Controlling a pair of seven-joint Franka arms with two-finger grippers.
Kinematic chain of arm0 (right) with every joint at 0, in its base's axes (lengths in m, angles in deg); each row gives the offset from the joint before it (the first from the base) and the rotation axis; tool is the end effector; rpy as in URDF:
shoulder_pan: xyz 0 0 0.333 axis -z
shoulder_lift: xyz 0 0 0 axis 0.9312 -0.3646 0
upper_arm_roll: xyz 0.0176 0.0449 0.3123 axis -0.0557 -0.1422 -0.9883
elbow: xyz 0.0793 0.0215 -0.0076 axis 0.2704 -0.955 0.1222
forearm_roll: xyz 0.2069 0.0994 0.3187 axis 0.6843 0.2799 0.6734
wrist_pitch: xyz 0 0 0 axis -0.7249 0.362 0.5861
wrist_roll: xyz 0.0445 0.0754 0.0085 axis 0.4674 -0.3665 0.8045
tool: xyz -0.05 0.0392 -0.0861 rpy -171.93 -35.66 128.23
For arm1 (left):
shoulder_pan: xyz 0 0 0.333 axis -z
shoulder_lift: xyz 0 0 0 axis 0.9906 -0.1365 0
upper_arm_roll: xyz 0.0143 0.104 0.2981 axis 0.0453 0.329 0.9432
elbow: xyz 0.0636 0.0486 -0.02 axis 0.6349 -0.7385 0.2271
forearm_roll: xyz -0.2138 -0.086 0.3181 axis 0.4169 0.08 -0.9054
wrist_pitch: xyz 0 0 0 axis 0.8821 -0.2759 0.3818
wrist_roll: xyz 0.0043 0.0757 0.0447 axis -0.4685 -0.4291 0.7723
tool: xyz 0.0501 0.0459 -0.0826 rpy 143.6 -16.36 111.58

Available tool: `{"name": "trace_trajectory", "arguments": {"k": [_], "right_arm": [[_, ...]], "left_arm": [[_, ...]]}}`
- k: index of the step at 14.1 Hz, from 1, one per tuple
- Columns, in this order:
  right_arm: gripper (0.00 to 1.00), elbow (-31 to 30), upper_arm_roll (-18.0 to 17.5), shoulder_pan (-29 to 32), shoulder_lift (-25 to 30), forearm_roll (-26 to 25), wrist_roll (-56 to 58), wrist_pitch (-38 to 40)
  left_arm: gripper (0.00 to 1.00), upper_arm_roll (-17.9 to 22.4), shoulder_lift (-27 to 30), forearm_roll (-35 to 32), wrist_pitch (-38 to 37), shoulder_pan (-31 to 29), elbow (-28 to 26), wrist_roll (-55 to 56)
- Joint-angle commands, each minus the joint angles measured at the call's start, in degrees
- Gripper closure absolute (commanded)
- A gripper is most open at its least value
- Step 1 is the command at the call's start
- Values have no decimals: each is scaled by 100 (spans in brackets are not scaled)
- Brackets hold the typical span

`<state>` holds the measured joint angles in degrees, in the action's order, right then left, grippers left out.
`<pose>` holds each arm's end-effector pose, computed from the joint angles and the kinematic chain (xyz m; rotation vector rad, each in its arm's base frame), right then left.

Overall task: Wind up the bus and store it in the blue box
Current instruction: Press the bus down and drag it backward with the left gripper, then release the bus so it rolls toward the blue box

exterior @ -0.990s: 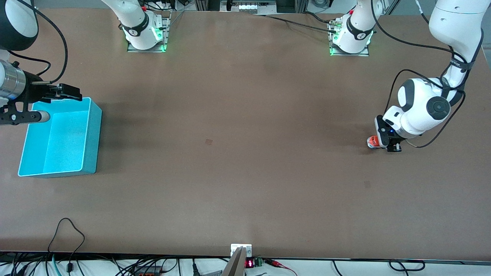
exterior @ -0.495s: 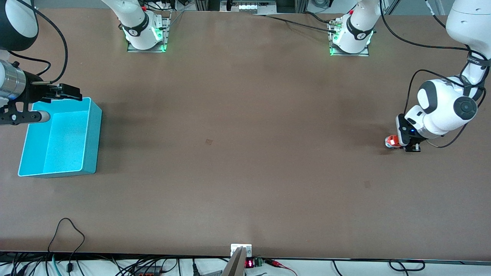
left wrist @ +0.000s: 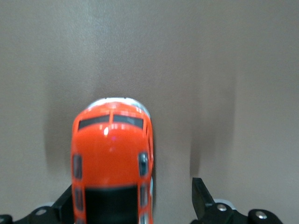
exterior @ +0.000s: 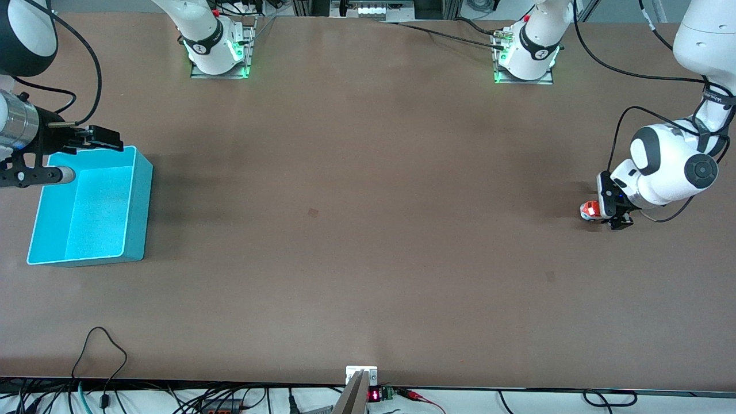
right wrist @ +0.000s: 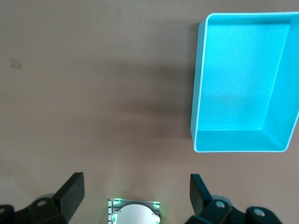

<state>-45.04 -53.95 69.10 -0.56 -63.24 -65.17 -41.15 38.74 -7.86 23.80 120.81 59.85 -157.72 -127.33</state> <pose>0.5816 0.0002 0.5451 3.1026 0.1282 -0.3981 0.5358 0.1717 0.1744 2.1899 -2.1471 -0.1412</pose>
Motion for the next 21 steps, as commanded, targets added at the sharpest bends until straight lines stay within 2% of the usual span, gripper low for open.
{"name": "trace_trajectory", "arguments": {"k": [1, 3, 6, 11, 14, 18, 21], "right_arm": [[0, 9, -24, 5, 20, -21, 50, 66], [0, 9, -24, -4, 29, -12, 50, 74], [0, 9, -24, 5, 29, -12, 50, 65], [0, 9, -15, 5, 20, -12, 50, 74], [0, 9, -24, 5, 20, -12, 50, 74], [0, 1, -24, 13, 20, -12, 50, 74], [0, 1, -15, 5, 20, -12, 50, 74]], "left_arm": [[0, -53, 369, -164, -446, -2, 15, -5], [0, -79, 536, -164, -857, 16, 128, -13], [0, -132, 633, -147, -1876, 182, 663, -22], [0, -132, 765, 63, -2669, 631, 1332, 48], [0, -132, 739, 170, -2951, 964, 1613, 503], [0, -132, 774, 187, -2996, 1369, 1667, 1768], [0, -132, 765, 196, -2996, 1607, 1982, 2428]]}}
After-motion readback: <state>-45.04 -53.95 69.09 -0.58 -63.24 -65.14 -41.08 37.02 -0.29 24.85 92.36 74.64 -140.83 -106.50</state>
